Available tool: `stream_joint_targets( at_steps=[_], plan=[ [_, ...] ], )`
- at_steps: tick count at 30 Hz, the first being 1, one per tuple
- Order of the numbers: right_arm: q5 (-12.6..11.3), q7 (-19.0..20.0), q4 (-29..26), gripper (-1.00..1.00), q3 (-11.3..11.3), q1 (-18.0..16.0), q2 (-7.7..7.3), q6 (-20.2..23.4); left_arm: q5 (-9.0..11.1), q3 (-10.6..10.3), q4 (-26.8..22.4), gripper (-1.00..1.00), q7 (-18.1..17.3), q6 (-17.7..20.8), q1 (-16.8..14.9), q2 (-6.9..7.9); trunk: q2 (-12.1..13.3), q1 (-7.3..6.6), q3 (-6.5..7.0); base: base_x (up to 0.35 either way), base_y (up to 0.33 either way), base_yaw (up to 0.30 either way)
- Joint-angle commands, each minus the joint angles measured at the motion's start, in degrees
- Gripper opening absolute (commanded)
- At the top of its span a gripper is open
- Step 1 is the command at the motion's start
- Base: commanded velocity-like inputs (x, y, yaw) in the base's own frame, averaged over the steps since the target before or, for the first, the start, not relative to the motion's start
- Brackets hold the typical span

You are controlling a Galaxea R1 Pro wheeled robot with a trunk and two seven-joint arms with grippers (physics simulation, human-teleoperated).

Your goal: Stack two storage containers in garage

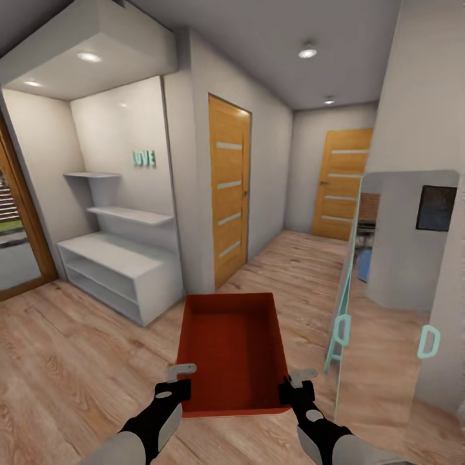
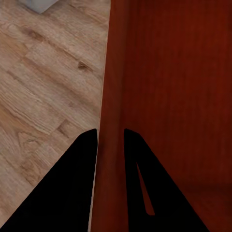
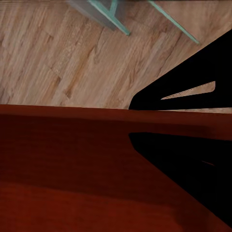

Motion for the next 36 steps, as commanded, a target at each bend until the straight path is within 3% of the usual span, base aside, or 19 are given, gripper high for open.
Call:
stream_joint_targets(
  at_steps=[1,36],
  plan=[
    [-0.6,-0.9,0.0,-1.00,-2.0,-0.1,0.00,-0.3,-0.3,0.3,-0.1,-1.00,0.7,0.3,0.0,0.42,-0.1,0.04,-0.08,0.322,0.167,-0.272],
    [-0.6,-0.9,0.0,-1.00,-2.0,-0.1,0.00,-0.3,-0.3,0.3,-0.1,-1.00,0.7,0.3,0.0,0.42,-0.1,0.04,-0.08,0.322,0.167,-0.262]
  ],
)
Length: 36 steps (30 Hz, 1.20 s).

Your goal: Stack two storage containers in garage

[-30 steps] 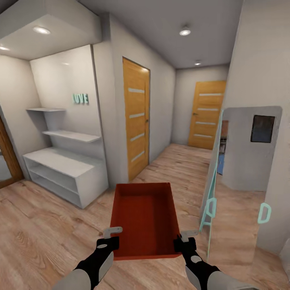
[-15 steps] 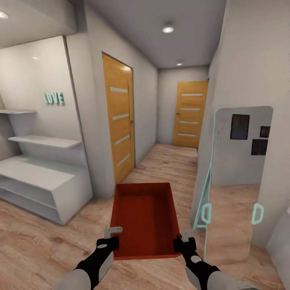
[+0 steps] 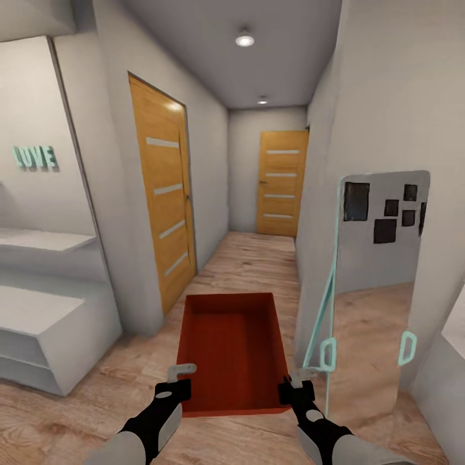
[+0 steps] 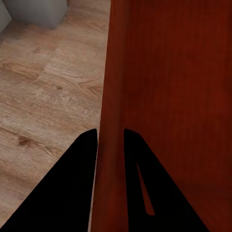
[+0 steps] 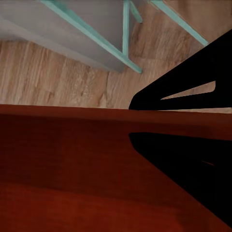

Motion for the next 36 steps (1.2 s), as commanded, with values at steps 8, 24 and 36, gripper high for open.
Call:
stream_joint_targets(
  at_steps=[8,24,36],
  plan=[
    [-0.6,-0.9,0.0,-1.00,-2.0,-0.1,-0.01,-0.3,-0.3,0.3,-0.1,-1.00,0.7,0.3,0.0,0.41,-0.1,0.04,-0.08,0.322,0.167,-0.017],
    [-0.6,-0.9,0.0,-1.00,-2.0,-0.1,-0.01,-0.3,-0.3,0.3,-0.1,-1.00,0.7,0.3,0.0,0.41,-0.1,0.04,-0.08,0.322,0.167,0.000],
    [-0.5,-1.0,0.0,-1.00,-2.0,-0.1,0.08,-0.3,-0.3,0.3,-0.1,-1.00,0.7,0.3,0.0,0.41,-0.1,0.04,-0.08,0.322,0.167,-0.162]
  ],
)
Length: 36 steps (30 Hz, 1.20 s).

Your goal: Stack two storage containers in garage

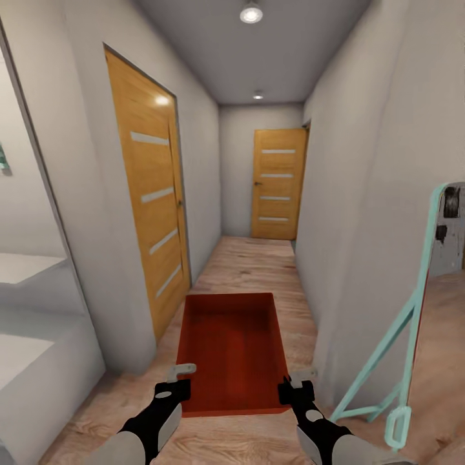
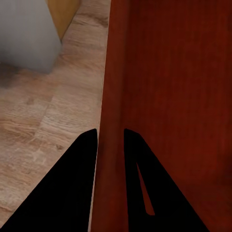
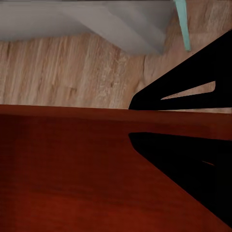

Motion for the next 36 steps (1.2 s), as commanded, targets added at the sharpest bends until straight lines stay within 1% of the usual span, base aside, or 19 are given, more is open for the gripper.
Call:
stream_joint_targets(
  at_steps=[1,32,36],
  plan=[
    [-0.5,-0.8,0.0,-1.00,-2.1,-0.1,0.00,-0.2,-0.3,0.3,-0.1,-1.00,0.9,0.3,0.0,0.33,-0.1,0.04,-0.08,0.322,0.167,-0.242],
    [-0.7,-0.8,0.0,-1.00,-2.1,-0.1,0.00,-0.2,-0.3,0.4,-0.1,-1.00,0.9,0.3,0.0,0.45,-0.1,0.04,-0.08,0.322,0.167,-0.243],
    [-0.7,-0.9,0.0,-1.00,-2.1,-0.1,-0.07,-0.2,-0.3,0.4,-0.1,-1.00,0.9,0.3,0.0,0.48,-0.1,0.04,-0.08,0.322,0.167,-0.123]
  ],
)
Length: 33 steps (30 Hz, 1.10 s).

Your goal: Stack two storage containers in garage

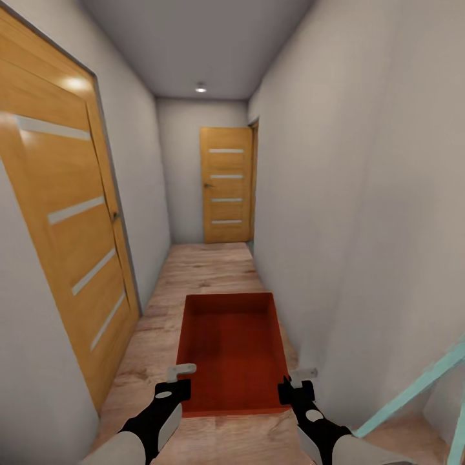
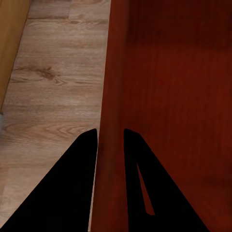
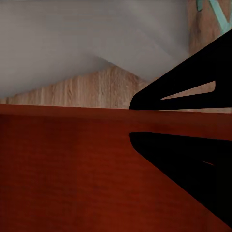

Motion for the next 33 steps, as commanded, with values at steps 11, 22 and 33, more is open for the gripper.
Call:
stream_joint_targets(
  at_steps=[11,22,33],
  plan=[
    [-0.6,-1.0,0.0,-1.00,-2.1,-0.1,0.04,-0.3,-0.3,0.4,-0.1,-1.00,0.8,0.1,0.0,0.58,-0.1,0.04,-0.08,0.322,0.134,-0.007],
    [-0.6,-1.0,0.0,-1.00,-2.1,-0.1,0.06,-0.3,-0.1,0.3,0.5,-1.00,0.8,-2.9,0.0,0.50,-0.1,0.04,-0.08,0.322,0.095,0.000],
    [-0.6,-1.0,0.0,-1.00,-2.1,-0.1,0.06,-0.3,0.0,0.3,0.5,-1.00,0.8,-2.9,0.0,0.49,-0.1,0.04,-0.08,0.322,0.085,0.137]
  ],
)
